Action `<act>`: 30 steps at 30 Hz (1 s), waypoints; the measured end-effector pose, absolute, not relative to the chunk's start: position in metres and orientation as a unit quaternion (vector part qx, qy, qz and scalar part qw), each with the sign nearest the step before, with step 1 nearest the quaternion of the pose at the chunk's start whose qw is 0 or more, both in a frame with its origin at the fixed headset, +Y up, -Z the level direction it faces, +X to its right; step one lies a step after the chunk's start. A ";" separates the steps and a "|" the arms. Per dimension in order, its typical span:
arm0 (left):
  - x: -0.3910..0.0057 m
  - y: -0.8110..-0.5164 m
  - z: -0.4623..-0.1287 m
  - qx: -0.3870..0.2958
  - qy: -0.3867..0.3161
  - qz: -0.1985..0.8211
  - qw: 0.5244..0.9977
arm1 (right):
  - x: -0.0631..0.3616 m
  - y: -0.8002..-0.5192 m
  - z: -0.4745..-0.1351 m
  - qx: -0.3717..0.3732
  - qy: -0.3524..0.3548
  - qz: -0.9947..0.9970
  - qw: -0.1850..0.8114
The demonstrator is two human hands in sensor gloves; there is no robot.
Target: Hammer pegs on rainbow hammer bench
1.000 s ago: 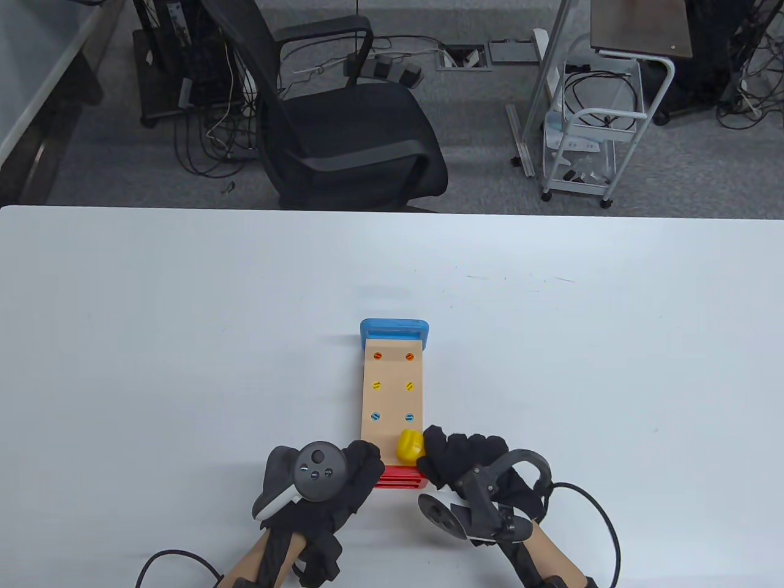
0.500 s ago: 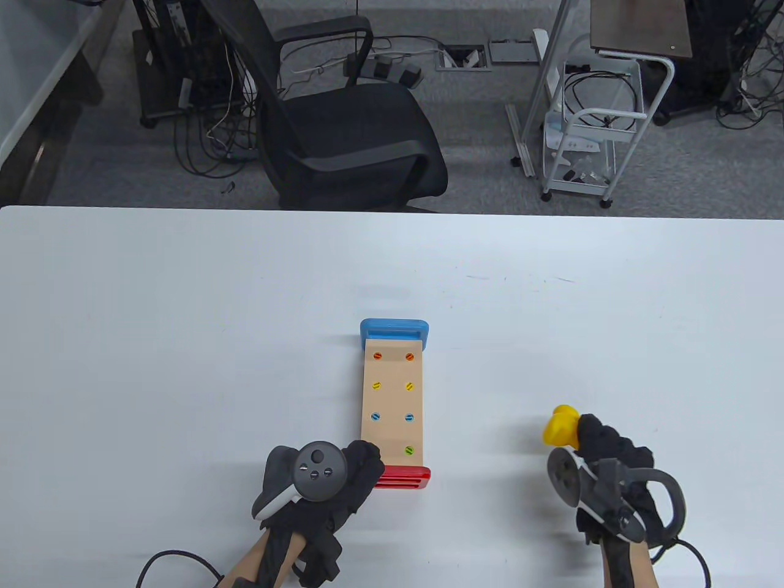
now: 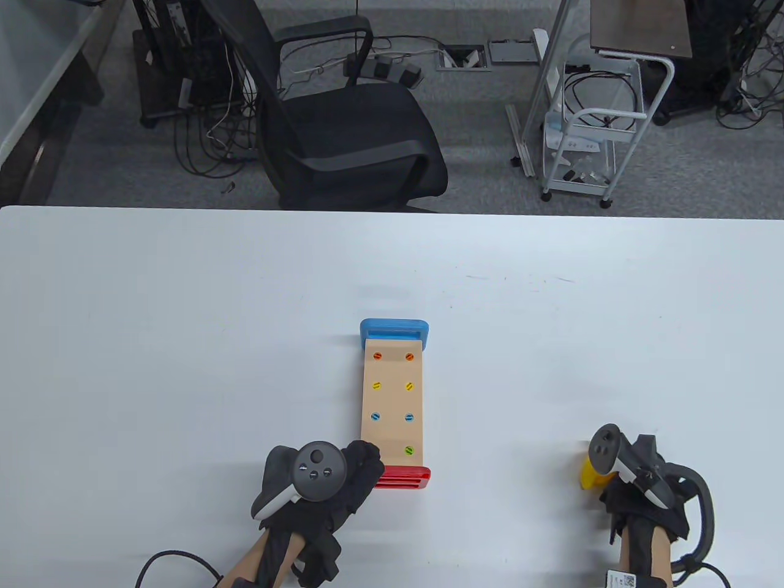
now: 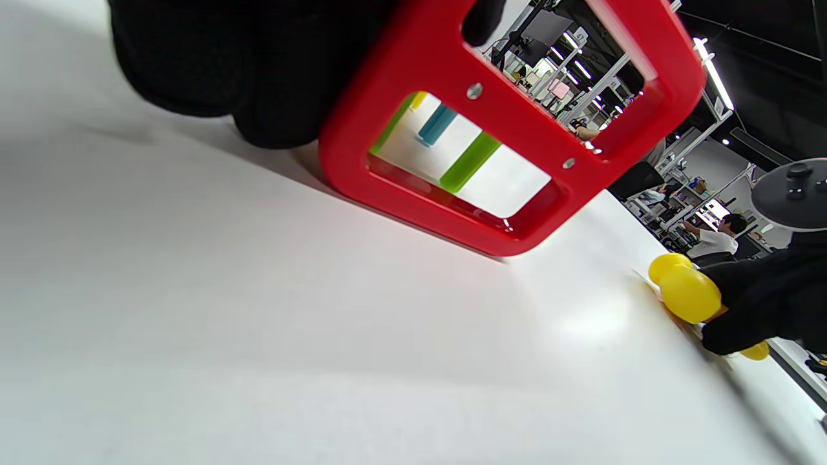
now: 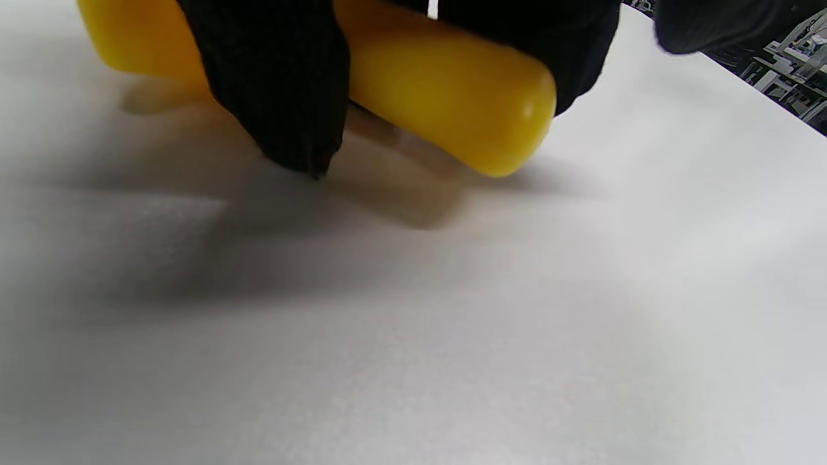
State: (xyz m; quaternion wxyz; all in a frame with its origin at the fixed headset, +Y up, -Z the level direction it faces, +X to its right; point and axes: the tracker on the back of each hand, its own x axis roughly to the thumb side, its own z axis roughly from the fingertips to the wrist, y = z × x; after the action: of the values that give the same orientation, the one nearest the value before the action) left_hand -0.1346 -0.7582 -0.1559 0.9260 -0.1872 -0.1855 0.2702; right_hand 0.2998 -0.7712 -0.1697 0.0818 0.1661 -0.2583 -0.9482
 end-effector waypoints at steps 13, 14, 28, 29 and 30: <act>-0.137 -0.757 -0.156 -0.200 -0.186 0.278 0.921 | 0.301 -0.771 -0.169 0.158 -0.249 -0.953 0.071; -0.137 -0.755 -0.156 -0.211 -0.186 0.282 0.917 | 0.300 -0.768 -0.169 0.157 -0.244 -0.955 0.068; -0.179 -0.708 -0.169 -0.007 -0.114 0.232 0.966 | 0.167 -0.685 -0.160 -0.083 0.073 -0.993 0.041; -0.179 -0.708 -0.168 0.008 -0.109 0.204 0.973 | 0.160 -0.684 -0.160 -0.094 0.093 -0.991 0.035; -0.177 -0.707 -0.168 0.030 -0.108 0.164 0.980 | 0.150 -0.684 -0.162 -0.108 0.108 -0.988 0.028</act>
State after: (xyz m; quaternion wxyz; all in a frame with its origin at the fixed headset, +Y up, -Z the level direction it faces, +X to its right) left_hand -0.1775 -0.7074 -0.1681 0.9801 0.0296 -0.1084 0.1636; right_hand 0.1503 -0.6835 -0.1619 0.0280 -0.1078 0.1080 -0.9879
